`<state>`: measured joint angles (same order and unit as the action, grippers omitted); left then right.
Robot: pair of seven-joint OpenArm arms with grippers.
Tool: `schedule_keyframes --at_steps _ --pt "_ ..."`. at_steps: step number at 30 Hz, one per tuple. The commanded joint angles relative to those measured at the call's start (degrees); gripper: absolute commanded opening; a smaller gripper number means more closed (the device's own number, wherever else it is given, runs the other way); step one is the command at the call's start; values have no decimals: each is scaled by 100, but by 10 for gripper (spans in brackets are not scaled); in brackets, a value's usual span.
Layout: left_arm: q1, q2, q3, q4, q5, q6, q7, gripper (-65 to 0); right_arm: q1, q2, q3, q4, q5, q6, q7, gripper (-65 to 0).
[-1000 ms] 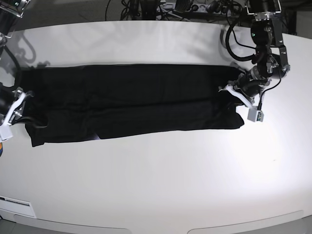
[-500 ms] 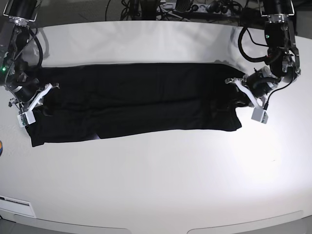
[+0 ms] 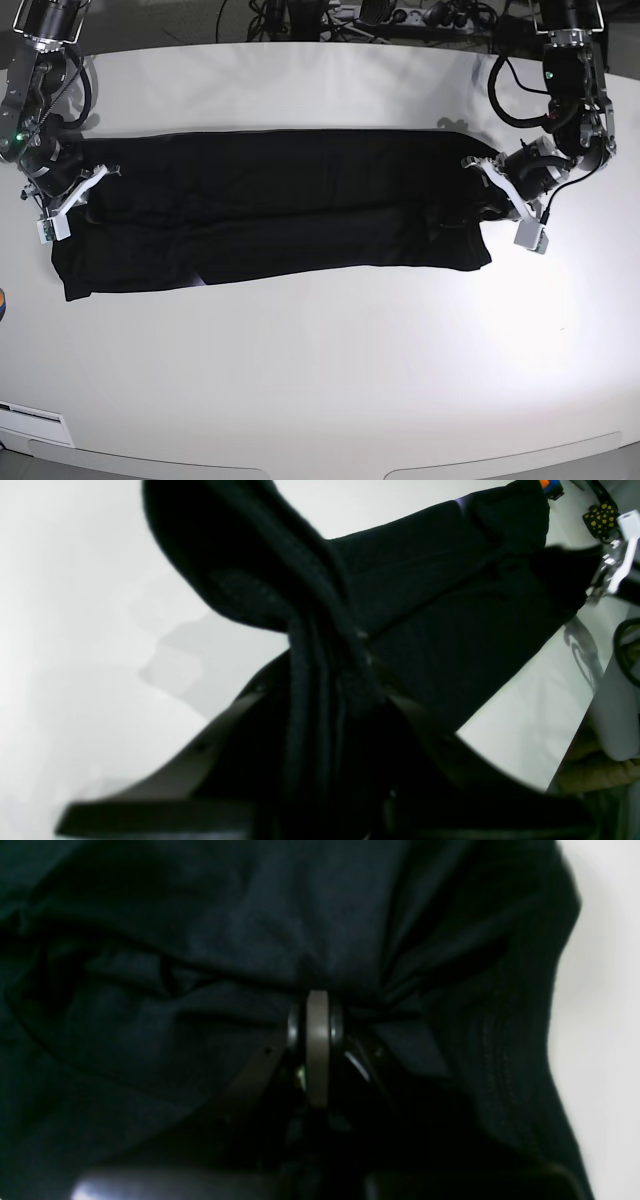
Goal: Fold the T-shirt properly
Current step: 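Fold the strip end with the left gripper toward the right gripper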
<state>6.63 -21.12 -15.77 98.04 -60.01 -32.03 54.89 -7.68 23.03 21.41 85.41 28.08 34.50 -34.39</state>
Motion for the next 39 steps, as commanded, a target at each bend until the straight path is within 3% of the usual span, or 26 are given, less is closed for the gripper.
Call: schedule_keyframes --at_steps 1,9,16,22,31,39 --pt "-79 -79 -35 83 -256 -63 -131 -650 87 109 31 11 39 -2 57 -650" --pt "-120 31 -33 85 -1434 -601 -120 -650 66 107 31 -35 42 -103 -179 -650" --pt "-284 975 -33 85 -1390 -616 -85 -650 59 46 31 -35 57 -72 -297 -650" --pt "-284 1849 101 83 -601 -767 -234 -650 -39 48 31 -35 59 -83 -337 -650" --pt "-284 2232 1045 83 780 -678 -1008 -650 -37 48 31 -35 339 42 -509 -650" --pt "-291 2697 1237 42 1305 -675 -1362 -650 -39 50 31 -35 343 42 -584 -650"
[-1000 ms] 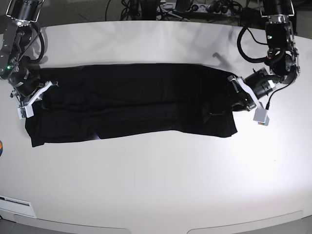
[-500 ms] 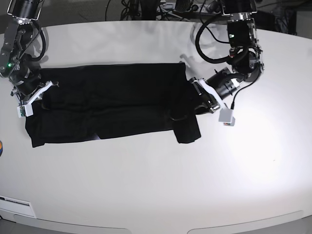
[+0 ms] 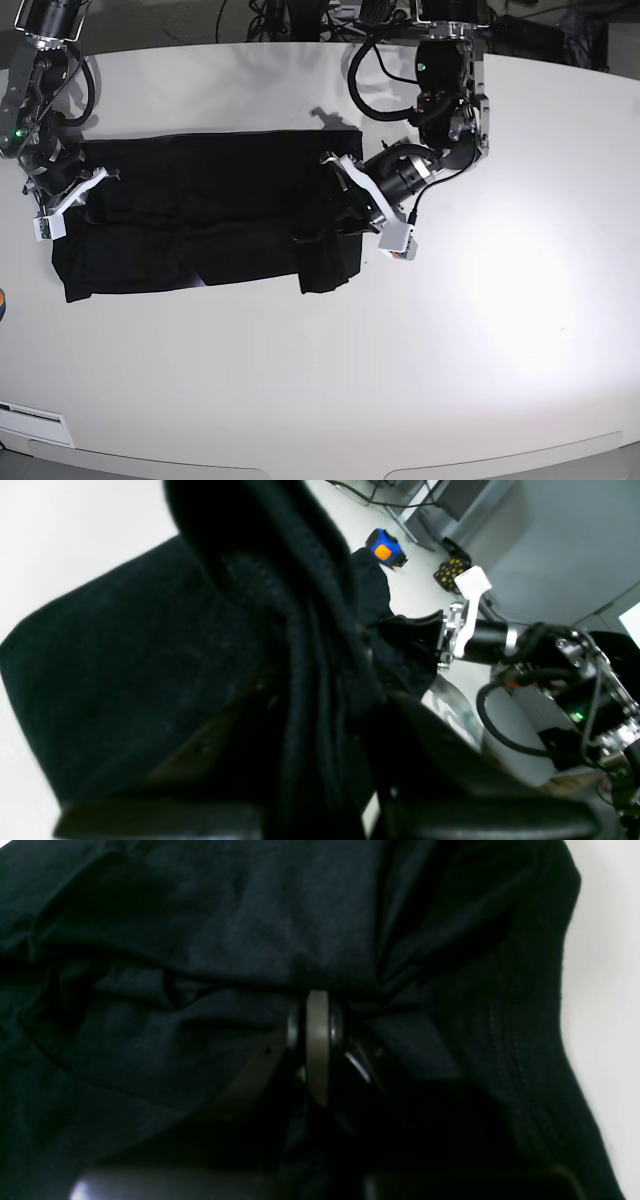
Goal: Fold the T-shirt properly
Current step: 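Fold the strip end with the left gripper toward the right gripper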
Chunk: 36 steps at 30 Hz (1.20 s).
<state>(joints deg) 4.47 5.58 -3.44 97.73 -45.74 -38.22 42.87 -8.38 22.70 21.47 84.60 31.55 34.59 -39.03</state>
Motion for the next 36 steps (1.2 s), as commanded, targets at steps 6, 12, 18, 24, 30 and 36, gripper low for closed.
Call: schedule_keyframes --at_steps 6,12,18,24,30,36 --pt "-302 109 0 -470 -188 -57 -219 -650 33 85 24 46 -4 33 -125 -650" --pt "-369 111 7 -640 -697 -63 -33 -650 31 85 24 46 -2 33 -140 -650" --pt "-369 111 7 -640 -1027 -81 238 -650 33 85 24 46 -2 26 -179 -650" --pt "-367 109 101 -640 -1027 -81 330 -650 33 83 24 46 61 26 -184 -650" --pt "-369 111 374 -640 -1040 -81 284 -650 33 85 24 46 74 4 -225 -650" --pt "-372 162 428 -636 -2096 -81 269 -271 46 85 26 46 520 -7 -555 -539"
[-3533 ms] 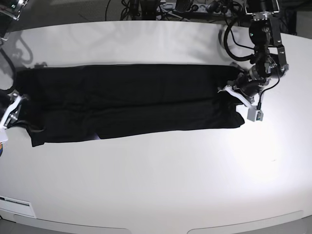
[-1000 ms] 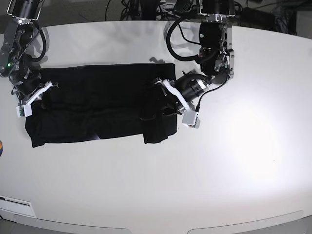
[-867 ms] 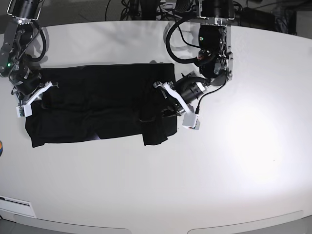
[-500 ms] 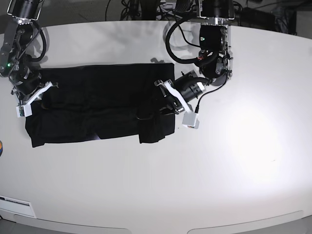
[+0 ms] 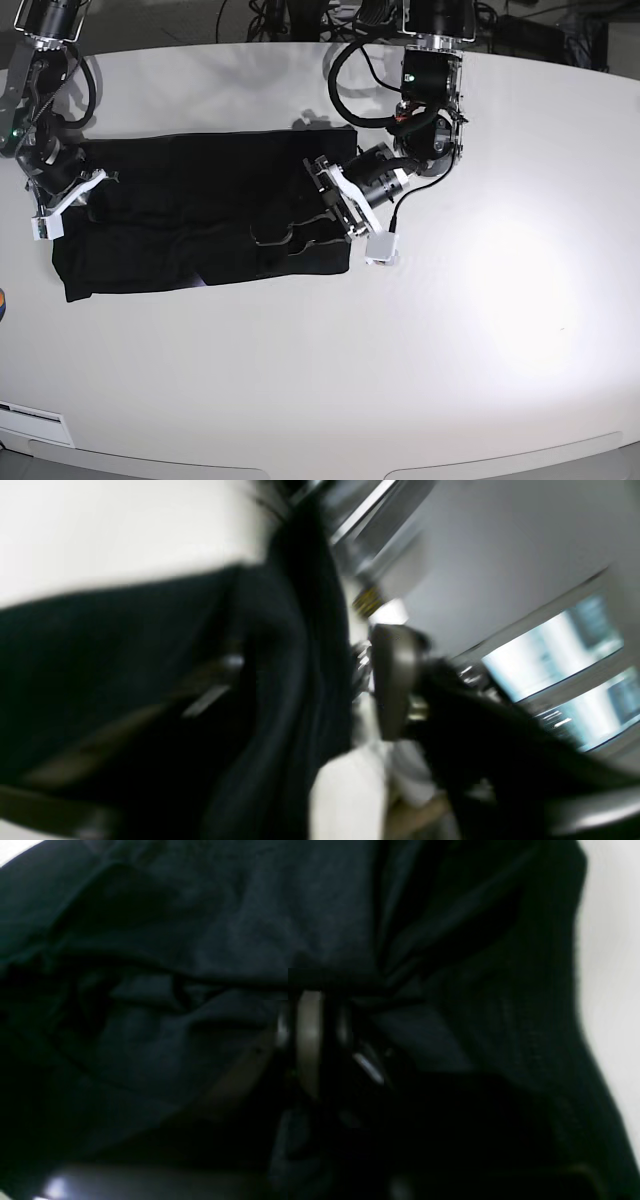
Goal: Fold the T-shirt properly
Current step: 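Fold the strip end with the left gripper toward the right gripper, then press the folded end flat with the left gripper and release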
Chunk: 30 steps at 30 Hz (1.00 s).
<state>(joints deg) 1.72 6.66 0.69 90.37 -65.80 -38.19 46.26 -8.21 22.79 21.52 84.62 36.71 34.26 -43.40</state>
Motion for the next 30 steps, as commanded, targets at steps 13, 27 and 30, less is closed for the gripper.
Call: schedule_keyframes --at_steps 13,27,30 --pt "-111 162 -46 101 476 74 -46 -525 28 74 22 44 83 131 -129 -492" --pt "-111 -114 -70 -236 3298 743 -800 -650 61 105 22 57 501 330 -170 -492" --pt "-142 -260 -70 -767 3307 741 -883 -650 61 107 22 168 573 433 -192 -492"
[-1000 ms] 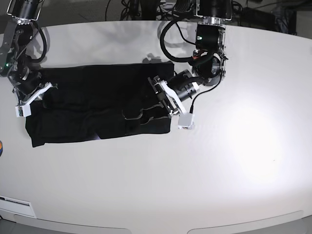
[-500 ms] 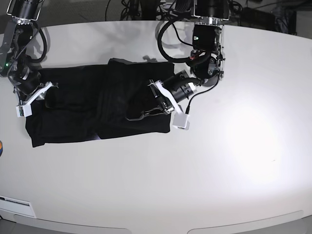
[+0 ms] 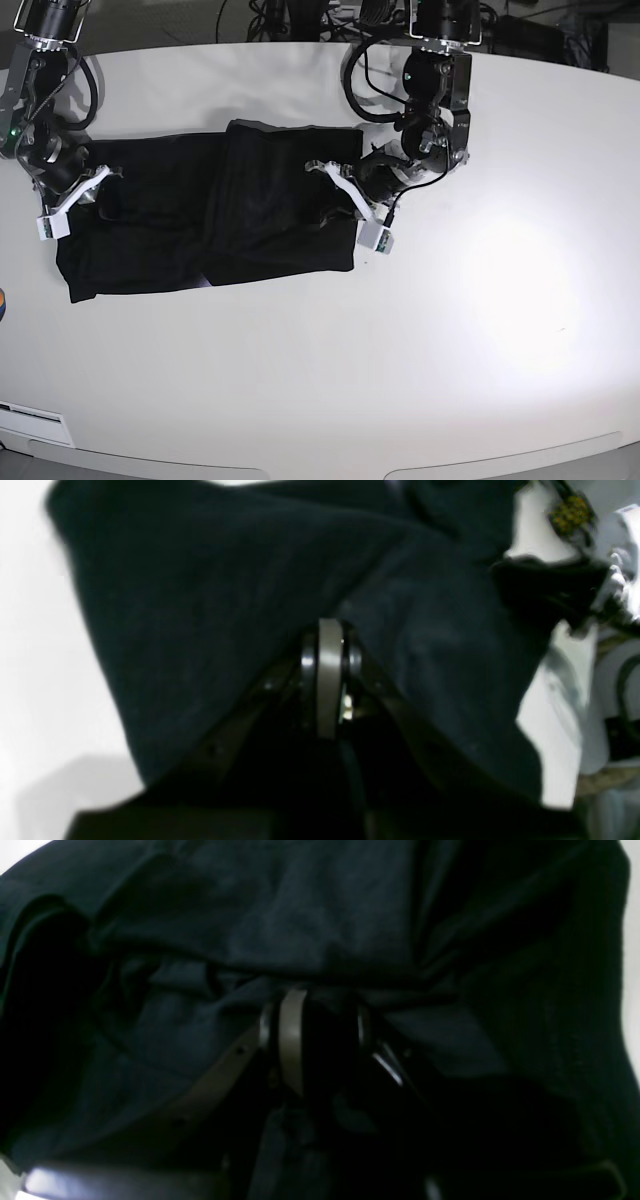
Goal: Fold the T-shirt properly
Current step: 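Press the folded end flat with the left gripper and release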
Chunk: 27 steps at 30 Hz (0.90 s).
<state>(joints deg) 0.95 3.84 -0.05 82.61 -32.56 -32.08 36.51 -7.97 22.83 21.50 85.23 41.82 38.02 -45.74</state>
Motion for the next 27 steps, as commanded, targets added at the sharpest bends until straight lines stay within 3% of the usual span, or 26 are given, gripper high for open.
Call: schedule_keyframes --at_steps 1,5,8,14,17,22,27 --pt "-90 -26 4 -192 -17 129 94 -650 37 103 24 168 61 55 42 -492" --pt "-260 -151 4 -835 212 181 103 -650 103 105 24 455 83 55 37 -492" --pt "-291 -236 4 -796 216 551 249 -650 136 118 33 721 83 48 2 -492" --pt "-796 -254 4 -621 885 1401 1700 -650 133 116 37 1150 142 11 -63 -492" --pt "-1174 -256 101 -621 1237 1631 2315 -650 133 116 37 1187 293 -98 -63 -492" --pt "-1419 -260 846 -621 2452 2107 2328 -650 133 116 37 1187 317 -96 -63 -492" --pt "-1414 -260 1591 -621 3259 2470 2332 -650 151 118 96 1196 339 -166 -70 -484"
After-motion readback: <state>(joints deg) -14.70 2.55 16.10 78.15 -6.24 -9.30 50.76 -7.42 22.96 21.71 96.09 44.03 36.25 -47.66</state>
